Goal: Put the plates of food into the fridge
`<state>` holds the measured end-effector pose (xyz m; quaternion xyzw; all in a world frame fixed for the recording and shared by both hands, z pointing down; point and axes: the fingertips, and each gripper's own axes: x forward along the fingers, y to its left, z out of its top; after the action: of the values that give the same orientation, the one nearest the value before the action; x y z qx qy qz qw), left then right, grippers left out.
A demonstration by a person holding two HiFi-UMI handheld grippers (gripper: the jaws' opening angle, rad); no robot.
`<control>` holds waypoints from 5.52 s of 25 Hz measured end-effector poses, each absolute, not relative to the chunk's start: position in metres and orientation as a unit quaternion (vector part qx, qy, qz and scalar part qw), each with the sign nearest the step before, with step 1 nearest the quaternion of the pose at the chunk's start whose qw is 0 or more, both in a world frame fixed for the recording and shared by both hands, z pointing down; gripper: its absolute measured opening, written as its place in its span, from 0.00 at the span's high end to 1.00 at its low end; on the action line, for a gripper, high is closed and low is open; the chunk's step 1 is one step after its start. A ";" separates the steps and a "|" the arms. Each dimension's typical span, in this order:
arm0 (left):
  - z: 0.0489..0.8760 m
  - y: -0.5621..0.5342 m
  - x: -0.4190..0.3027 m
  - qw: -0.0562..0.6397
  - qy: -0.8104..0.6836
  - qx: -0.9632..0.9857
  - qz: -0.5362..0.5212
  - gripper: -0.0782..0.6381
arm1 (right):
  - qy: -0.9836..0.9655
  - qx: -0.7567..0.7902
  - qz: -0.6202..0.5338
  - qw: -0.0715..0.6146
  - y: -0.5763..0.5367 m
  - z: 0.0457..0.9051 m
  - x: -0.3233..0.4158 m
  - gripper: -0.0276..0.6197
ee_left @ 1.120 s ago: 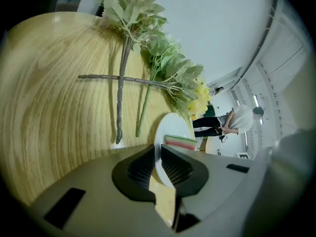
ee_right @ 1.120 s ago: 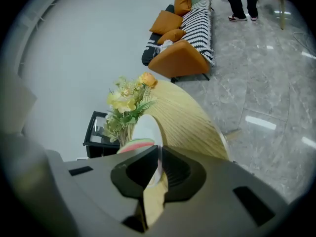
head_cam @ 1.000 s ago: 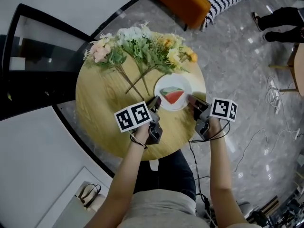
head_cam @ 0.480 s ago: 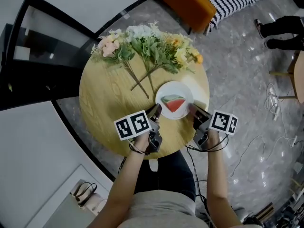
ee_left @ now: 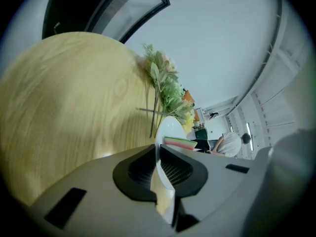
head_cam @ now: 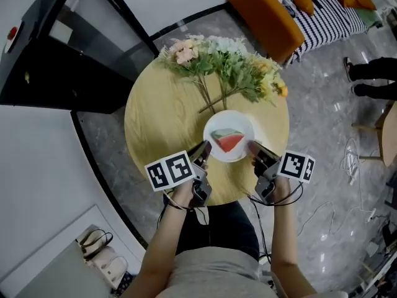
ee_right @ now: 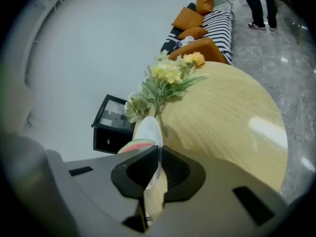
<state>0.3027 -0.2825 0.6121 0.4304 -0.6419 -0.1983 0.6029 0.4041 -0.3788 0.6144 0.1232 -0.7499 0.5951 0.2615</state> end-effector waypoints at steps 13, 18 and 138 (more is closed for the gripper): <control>0.570 -0.126 0.198 0.551 -0.695 0.360 -0.289 0.84 | -0.778 0.014 0.543 0.316 -0.244 0.570 0.271 0.91; 0.564 -0.036 0.143 0.532 -0.715 0.330 -0.311 0.84 | -0.783 -0.019 0.528 0.328 -0.161 0.564 0.208 0.91; 0.506 -0.009 -0.379 0.356 -0.747 0.232 -0.511 0.86 | -0.986 -0.063 0.106 0.111 -0.065 0.491 -0.292 0.93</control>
<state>-0.3792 -0.0094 0.5064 0.2325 -0.7471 -0.5108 0.3562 -0.2919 -0.0651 0.4911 -0.0632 -0.9861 0.1060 0.1111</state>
